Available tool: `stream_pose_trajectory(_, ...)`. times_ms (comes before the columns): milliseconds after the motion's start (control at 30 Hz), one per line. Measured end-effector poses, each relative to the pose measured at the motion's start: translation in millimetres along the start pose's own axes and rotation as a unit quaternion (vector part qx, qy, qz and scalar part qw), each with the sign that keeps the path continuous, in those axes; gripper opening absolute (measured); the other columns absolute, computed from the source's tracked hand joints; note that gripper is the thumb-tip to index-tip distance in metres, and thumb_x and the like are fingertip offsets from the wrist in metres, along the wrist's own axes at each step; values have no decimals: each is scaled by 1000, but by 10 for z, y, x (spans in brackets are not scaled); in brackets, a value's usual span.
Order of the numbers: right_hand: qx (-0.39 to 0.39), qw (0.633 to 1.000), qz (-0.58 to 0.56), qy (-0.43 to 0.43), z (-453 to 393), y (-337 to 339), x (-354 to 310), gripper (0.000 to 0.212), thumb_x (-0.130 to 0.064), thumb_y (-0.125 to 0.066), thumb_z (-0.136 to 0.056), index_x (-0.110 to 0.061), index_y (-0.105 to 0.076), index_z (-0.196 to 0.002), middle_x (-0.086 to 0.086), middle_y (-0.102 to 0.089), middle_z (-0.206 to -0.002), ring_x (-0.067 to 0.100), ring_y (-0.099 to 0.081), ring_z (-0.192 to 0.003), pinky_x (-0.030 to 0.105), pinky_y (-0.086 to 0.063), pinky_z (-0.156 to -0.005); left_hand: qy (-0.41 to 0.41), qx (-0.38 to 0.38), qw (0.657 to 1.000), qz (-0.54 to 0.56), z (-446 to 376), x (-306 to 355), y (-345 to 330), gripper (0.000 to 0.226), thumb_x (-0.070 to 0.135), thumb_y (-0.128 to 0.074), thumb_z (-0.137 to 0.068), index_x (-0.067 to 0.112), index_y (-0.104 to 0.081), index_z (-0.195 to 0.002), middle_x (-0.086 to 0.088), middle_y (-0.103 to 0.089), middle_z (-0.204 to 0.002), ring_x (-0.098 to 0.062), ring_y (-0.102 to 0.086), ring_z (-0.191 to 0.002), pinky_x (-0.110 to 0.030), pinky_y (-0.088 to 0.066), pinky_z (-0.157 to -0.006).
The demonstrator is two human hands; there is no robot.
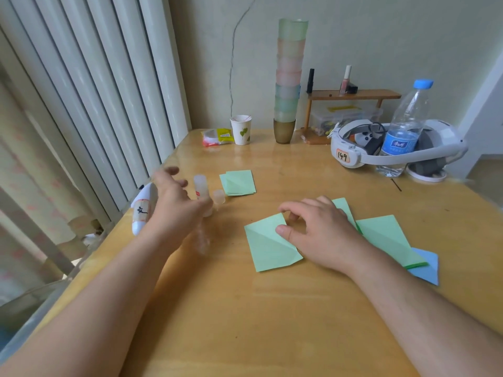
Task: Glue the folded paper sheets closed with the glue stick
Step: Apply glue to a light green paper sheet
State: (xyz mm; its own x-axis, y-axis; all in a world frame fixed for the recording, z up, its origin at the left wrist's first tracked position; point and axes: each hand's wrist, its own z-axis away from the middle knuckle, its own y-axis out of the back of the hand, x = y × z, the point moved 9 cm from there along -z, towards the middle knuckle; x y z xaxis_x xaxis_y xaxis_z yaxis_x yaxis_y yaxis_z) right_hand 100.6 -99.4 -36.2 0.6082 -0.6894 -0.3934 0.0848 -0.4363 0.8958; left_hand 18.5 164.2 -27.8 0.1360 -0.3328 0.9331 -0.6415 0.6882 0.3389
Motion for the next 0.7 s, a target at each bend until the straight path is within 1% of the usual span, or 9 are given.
stream_pose_trajectory(100, -11, 1000, -17, -6, 16, -16, -58, 40, -53, -59, -97, -45, -52, -135, -19, -59, -104, 15, -46, -109, 41, -41, -97, 46, -49, 998, -15, -15, -141, -95, 74, 17, -80, -88, 22, -34, -147, 5, -66, -113, -17, -72, -87, -43, -63, -76)
stream_pose_trajectory(200, -9, 999, -44, -10, 14, -41, -73, 47, -42, -66, -95, -45, -49, -140, -18, -61, -97, 13, -50, -101, 39, -44, -96, 14, -36, 996, -78, -71, -141, -61, 41, 32, -81, -90, 23, -58, -123, 13, -76, -91, -8, -75, -81, -41, -64, -76)
stream_pose_trajectory(300, 8, 991, -127, -26, 16, -31, -47, 51, -28, -73, -92, -47, -53, -135, -15, -66, -87, 1, -56, -79, 23, -48, -79, -4, -40, 999, -21, -92, -130, -77, 27, 38, -83, -89, 26, -68, -108, 9, -80, -88, -11, -77, -79, -49, -64, -84)
stream_pose_trajectory(367, 32, 979, -196, -40, 0, 6, 21, 50, -24, -76, -90, -48, -58, -131, -14, -68, -84, 1, -55, -66, 21, -49, -71, -17, -47, 998, 33, -57, -56, -112, 25, 37, -83, -89, 23, -70, -105, 5, -80, -86, -8, -75, -73, -43, -61, -81)
stream_pose_trajectory(433, 70, 956, -281, -56, -14, 82, 115, 40, -17, -78, -90, -44, -67, -117, -9, -70, -85, 6, -56, -62, 32, -57, -74, -32, -57, 996, 69, -4, 26, -161, 24, 37, -81, -91, 20, -70, -104, 4, -79, -83, -6, -65, -65, -38, -50, -75)
stream_pose_trajectory(500, 112, 932, -339, -69, -6, 169, 196, 27, -12, -80, -89, -37, -74, -97, 3, -75, -88, 28, -64, -69, 43, -60, -77, -44, -76, 991, 96, 45, 76, -236, 27, 38, -81, -91, 19, -69, -106, 0, -79, -86, -12, -60, -69, -40, -44, -75)
stream_pose_trajectory(567, 135, 919, -364, -62, 20, 252, 203, 23, -9, -81, -87, -31, -75, -84, 14, -74, -86, 30, -62, -67, 38, -55, -67, -55, -92, 988, 111, 83, 97, -305, 29, 39, -82, -90, 20, -68, -107, -3, -80, -90, -13, -63, -72, -40, -45, -78)
stream_pose_trajectory(633, 113, 921, -372, -23, 28, 290, 137, 27, -4, -84, -83, -28, -74, -75, 10, -74, -87, 23, -63, -71, 35, -52, -66, -64, -101, 986, 112, 124, 120, -360, 27, 37, -80, -92, 19, -67, -108, -3, -80, -90, -9, -65, -71, -38, -46, -80)
stream_pose_trajectory(700, 33, 945, -325, 25, 44, 225, 36, 30, -1, -87, -80, -26, -73, -70, -1, -73, -91, 21, -67, -77, 33, -55, -73, -75, -109, 985, 112, 170, 148, -404, 27, 36, -79, -93, 20, -65, -108, -2, -80, -88, -8, -65, -71, -37, -47, -78)
